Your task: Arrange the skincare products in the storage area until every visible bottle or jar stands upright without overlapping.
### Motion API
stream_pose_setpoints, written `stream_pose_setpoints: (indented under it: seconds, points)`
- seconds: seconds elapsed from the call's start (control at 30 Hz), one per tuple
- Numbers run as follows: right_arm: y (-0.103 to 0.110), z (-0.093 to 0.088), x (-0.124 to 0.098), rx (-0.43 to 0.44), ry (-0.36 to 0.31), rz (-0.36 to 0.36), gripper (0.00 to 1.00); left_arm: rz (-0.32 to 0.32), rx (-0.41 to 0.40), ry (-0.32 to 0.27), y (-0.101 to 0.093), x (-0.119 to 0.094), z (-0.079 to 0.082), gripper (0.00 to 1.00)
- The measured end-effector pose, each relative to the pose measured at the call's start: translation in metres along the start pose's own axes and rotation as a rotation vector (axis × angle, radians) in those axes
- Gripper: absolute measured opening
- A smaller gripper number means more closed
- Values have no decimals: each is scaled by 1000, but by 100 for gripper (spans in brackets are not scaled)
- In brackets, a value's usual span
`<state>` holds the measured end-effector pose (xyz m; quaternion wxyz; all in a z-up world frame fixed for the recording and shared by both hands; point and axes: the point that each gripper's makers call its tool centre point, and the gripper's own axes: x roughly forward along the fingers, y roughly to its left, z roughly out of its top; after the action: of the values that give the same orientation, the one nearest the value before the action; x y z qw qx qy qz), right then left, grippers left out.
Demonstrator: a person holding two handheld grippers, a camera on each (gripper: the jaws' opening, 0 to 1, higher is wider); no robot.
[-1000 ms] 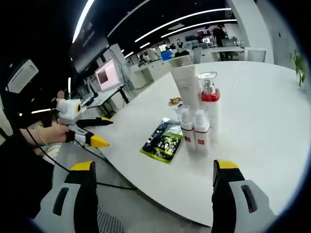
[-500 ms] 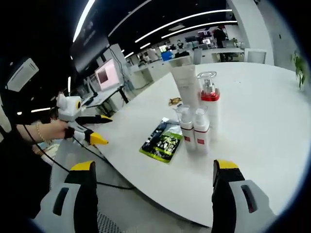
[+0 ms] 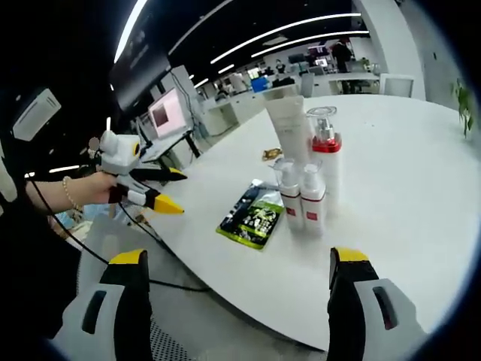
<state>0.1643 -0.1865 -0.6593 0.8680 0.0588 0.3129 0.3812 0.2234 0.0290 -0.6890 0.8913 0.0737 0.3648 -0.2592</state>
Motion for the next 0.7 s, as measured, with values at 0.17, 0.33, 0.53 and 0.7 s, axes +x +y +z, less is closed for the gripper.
stream_pose_setpoints:
  seconds: [0.17, 0.33, 0.53, 0.7]
  points:
    - [-2, 0, 1, -3, 4, -3, 99, -8, 18, 32, 4, 14, 4, 81]
    - [-3, 1, 1, 6, -3, -6, 98, -19, 22, 47, 7, 25, 16, 79]
    - [-10, 3, 1, 18, -11, -23, 98, -31, 40, 74, 13, 42, 27, 78]
    - [-13, 3, 0, 38, -15, -33, 97, -45, 44, 99, 17, 60, 36, 80]
